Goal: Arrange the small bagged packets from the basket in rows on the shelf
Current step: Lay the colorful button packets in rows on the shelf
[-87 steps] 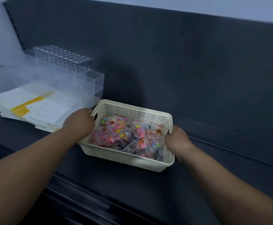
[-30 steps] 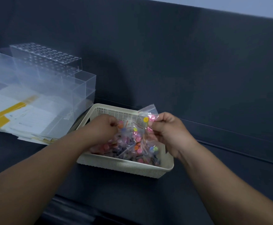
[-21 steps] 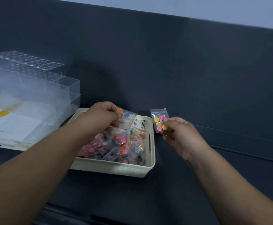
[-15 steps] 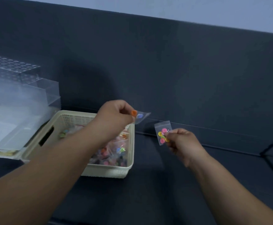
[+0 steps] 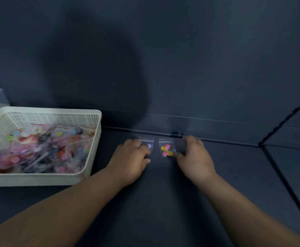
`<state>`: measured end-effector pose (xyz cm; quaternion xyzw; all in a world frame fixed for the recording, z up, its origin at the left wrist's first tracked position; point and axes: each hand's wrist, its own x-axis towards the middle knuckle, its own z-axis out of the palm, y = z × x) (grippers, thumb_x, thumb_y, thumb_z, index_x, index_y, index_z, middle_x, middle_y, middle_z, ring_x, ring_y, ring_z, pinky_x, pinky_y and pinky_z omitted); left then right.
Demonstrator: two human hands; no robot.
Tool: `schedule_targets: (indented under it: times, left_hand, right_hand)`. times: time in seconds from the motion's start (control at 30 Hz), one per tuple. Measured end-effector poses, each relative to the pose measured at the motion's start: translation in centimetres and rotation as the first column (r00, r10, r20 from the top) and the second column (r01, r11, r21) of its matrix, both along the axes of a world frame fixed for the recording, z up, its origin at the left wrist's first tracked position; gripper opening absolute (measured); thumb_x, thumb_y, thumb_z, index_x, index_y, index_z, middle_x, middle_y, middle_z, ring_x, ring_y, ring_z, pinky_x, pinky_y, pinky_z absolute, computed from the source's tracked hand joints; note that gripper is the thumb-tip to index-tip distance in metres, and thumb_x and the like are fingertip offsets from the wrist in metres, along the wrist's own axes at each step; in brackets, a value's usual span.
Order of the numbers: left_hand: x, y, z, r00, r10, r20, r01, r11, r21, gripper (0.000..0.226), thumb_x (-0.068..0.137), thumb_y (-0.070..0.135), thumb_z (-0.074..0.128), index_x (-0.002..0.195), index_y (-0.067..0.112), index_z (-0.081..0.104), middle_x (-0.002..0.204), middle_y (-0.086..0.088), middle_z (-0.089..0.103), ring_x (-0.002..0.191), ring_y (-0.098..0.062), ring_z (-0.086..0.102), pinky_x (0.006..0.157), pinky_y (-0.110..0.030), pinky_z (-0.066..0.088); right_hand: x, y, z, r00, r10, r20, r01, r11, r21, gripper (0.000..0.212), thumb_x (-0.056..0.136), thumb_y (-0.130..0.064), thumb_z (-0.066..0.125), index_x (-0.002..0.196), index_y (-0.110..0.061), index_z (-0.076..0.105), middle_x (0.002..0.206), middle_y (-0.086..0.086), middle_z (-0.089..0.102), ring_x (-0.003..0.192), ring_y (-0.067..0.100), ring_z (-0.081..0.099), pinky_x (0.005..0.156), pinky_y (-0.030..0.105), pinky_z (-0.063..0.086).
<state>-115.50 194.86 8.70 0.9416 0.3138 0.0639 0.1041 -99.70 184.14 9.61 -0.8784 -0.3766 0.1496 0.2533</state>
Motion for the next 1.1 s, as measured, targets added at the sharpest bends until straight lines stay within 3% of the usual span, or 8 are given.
schedule_targets:
  times: [0.07,0.17,0.3,0.37,0.53,0.67,0.8,1.1]
  left_hand:
    - [-0.5,-0.5,-0.6,1.0,-0.015,-0.009,0.016,1.0,0.023,0.053,0.091,0.041,0.049,0.139,0.021,0.039,0.14,0.0,0.042,0.126,-0.022,0.04,0.101,-0.034,0.034]
    - [-1.1,-1.6,-0.6,0.999,-0.054,0.001,0.053,0.986,0.155,0.058,0.086,0.041,0.038,0.137,0.012,0.045,0.142,-0.009,0.046,0.129,-0.027,0.047,0.104,-0.037,0.036]
    - [-1.4,-2.6,-1.3,0.98,-0.095,-0.176,0.092,0.995,-0.027,0.089,0.073,0.06,-0.004,0.152,0.018,0.001,0.16,0.0,-0.004,0.147,-0.014,-0.004,0.114,-0.031,-0.005]
    - [-1.4,-2.2,-1.6,0.974,-0.068,-0.214,0.064,0.998,-0.027,0.095,0.068,0.066,-0.01,0.151,0.02,-0.01,0.159,0.003,-0.015,0.145,-0.012,-0.013,0.114,-0.031,-0.009]
    - [-1.3,-1.6,-0.8,0.967,-0.063,-0.245,0.049,0.997,-0.06,0.106,0.066,0.084,-0.008,0.151,0.02,-0.011,0.157,0.004,-0.02,0.143,-0.01,-0.02,0.116,-0.034,-0.009]
    - [-0.8,-1.5,-0.7,0.978,-0.053,-0.203,0.046,0.998,-0.038,0.101,0.07,0.081,-0.007,0.15,0.019,-0.013,0.149,0.009,-0.03,0.137,-0.004,-0.028,0.114,-0.031,-0.014]
    - [-0.6,-1.1,-1.4,0.967,-0.056,-0.248,0.038,0.996,-0.075,0.102,0.066,0.076,-0.01,0.151,0.019,-0.009,0.157,0.004,-0.02,0.143,-0.008,-0.02,0.116,-0.032,-0.01]
    - [-0.2,-1.0,-0.7,0.958,-0.041,-0.284,0.022,0.997,-0.069,0.075,0.093,0.061,0.02,0.152,0.02,-0.002,0.159,0.004,-0.011,0.145,-0.011,-0.013,0.118,-0.037,-0.006]
  right_hand:
    - [0.2,-1.0,-0.1,0.965,0.138,0.223,-0.154,0.986,0.055,0.042,0.087,-0.018,0.057,0.128,-0.016,0.047,0.131,0.004,0.043,0.119,0.025,0.045,0.091,0.025,0.038]
    - [0.1,-1.6,-1.2,0.859,0.411,0.305,-0.438,0.899,0.024,0.044,0.092,-0.018,0.05,0.135,-0.019,0.047,0.147,0.002,0.035,0.134,0.023,0.033,0.106,0.024,0.026]
    - [-0.1,-1.7,-3.4,0.778,0.573,0.257,-0.538,0.819,-0.198,0.061,0.094,-0.046,0.024,0.151,-0.024,0.014,0.159,-0.006,0.004,0.147,0.014,0.004,0.118,0.028,0.003]
    - [-0.4,-1.2,-3.6,0.761,0.594,0.262,-0.545,0.804,-0.238,0.079,0.08,-0.057,0.003,0.151,-0.023,0.009,0.159,-0.005,-0.002,0.146,0.012,0.001,0.116,0.026,-0.003]
    - [-0.7,-0.3,-2.9,0.735,0.611,0.295,-0.556,0.792,-0.254,0.088,0.072,-0.061,-0.005,0.151,-0.024,0.009,0.16,-0.005,-0.001,0.146,0.011,0.0,0.111,0.024,-0.012]
    - [-0.1,0.0,-2.7,0.741,0.602,0.297,-0.554,0.798,-0.236,0.086,0.074,-0.061,-0.005,0.151,-0.021,0.001,0.159,-0.005,-0.009,0.145,0.009,-0.008,0.111,0.024,-0.014]
    - [0.2,0.2,-2.9,0.724,0.634,0.27,-0.565,0.771,-0.295,0.089,0.071,-0.062,-0.009,0.151,-0.022,-0.003,0.159,-0.006,-0.007,0.145,0.008,-0.008,0.112,0.025,-0.013]
    - [0.1,0.5,-2.7,0.738,0.626,0.252,-0.568,0.778,-0.267,0.085,0.076,-0.063,-0.002,0.151,-0.024,0.005,0.16,-0.005,-0.002,0.146,0.009,-0.002,0.113,0.028,-0.01]
